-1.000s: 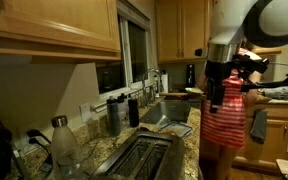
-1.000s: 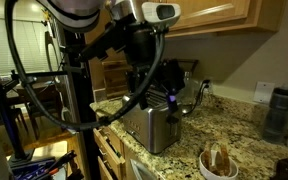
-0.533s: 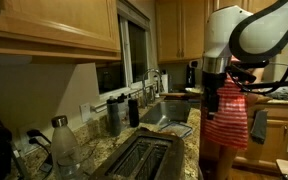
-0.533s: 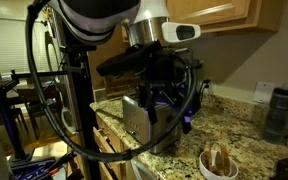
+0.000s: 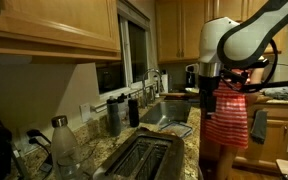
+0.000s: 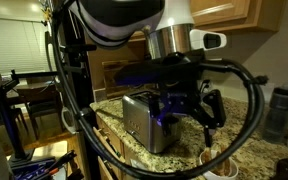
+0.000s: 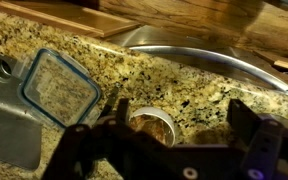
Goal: Take the slice of the bread at the left and place it in the top compartment of the toaster then take the remaining slice of bread and put it in the bottom compartment of the toaster
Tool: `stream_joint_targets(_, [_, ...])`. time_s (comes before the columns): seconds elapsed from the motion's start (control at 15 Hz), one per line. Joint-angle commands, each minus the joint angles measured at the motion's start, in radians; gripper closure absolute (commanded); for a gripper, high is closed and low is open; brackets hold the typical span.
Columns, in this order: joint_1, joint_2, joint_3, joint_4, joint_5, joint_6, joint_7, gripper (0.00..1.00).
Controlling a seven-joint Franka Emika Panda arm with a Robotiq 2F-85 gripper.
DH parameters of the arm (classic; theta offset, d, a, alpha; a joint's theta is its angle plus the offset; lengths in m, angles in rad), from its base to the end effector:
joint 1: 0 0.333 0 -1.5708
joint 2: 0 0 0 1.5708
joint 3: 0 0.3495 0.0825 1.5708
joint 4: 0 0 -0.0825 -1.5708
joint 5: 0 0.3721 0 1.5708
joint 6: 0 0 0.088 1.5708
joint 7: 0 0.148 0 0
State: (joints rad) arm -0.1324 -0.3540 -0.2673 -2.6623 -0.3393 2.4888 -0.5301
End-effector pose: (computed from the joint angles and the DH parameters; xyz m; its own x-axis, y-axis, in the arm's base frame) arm 0.3686 -0.1593 0.3659 0.9208 0.3858 0.0578 0.3659 -0.9054 0.2151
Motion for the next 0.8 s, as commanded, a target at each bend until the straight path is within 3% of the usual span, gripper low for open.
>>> stream_joint_targets(0.0, [0.000, 0.091, -0.041, 0.052, 0.037, 0.064, -0.101, 0.00])
stream_joint_targets(0.27, [-0.003, 0.204, -0.046, 0.121, 0.100, 0.137, -0.128, 0.00])
stream_joint_targets(0.33, [-0.019, 0.144, -0.023, 0.079, 0.070, 0.102, -0.099, 0.00])
stream_joint_targets(0.73, [-0.022, 0.210, -0.019, 0.125, 0.087, 0.118, -0.100, 0.00])
